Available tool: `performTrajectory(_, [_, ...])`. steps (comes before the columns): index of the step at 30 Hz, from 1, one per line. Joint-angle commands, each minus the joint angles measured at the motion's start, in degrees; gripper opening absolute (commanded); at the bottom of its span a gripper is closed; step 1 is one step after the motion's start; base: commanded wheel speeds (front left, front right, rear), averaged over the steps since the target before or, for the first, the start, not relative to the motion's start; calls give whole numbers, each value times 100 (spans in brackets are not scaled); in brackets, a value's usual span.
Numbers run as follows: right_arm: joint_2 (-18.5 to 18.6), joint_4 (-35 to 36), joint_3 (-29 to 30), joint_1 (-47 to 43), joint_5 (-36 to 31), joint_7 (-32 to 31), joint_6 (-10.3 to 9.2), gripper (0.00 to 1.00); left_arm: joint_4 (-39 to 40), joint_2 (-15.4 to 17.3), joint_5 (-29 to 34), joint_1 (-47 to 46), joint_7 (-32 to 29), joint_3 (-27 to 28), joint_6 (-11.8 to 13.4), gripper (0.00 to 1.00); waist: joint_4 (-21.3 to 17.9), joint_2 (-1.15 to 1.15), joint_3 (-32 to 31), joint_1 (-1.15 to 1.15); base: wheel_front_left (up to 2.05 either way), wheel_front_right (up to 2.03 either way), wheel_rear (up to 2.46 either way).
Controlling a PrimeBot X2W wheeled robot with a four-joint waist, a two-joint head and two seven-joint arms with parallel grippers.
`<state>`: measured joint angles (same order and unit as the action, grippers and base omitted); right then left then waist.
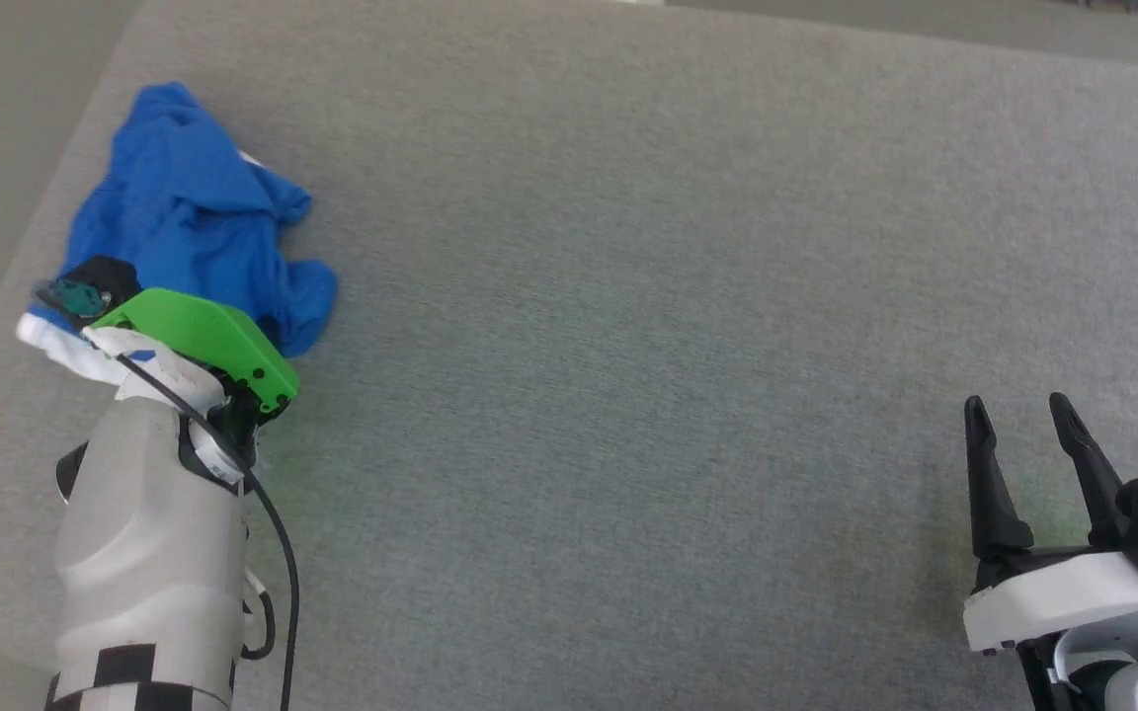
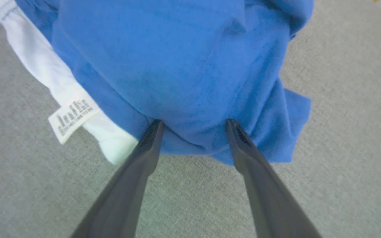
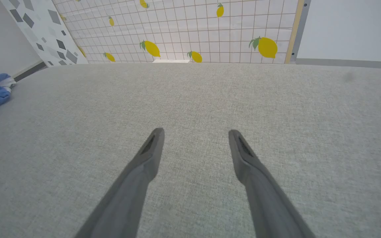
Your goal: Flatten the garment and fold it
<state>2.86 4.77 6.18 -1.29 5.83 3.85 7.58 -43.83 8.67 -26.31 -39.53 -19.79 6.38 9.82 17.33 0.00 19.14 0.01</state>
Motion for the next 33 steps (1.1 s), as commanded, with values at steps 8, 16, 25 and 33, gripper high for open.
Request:
performTrajectory(8, [1,45,-103,29,40,-7,-9,100,-7,-38,-51,-12,176,2,89,0,-274,0,394,-1,0,0,0])
performTrajectory(16, [1,-254,-297,81,185,130,-9,100,685,100,-2,-481,1165,-142,-528,0,-334,0,-79,-1,0,0,0])
performTrajectory(25, [1,-938,-596,115,646,552,-9,100,1964,-114,-245,-1311,1126,-641,-1375,0,-977,0,-944,-1,0,0,0])
performTrajectory(33, [1,-1397,-537,5,878,826,-9,100,2976,-463,-748,-754,-16,-1498,-1533,0,-1507,0,-1428,-1,0,0,0])
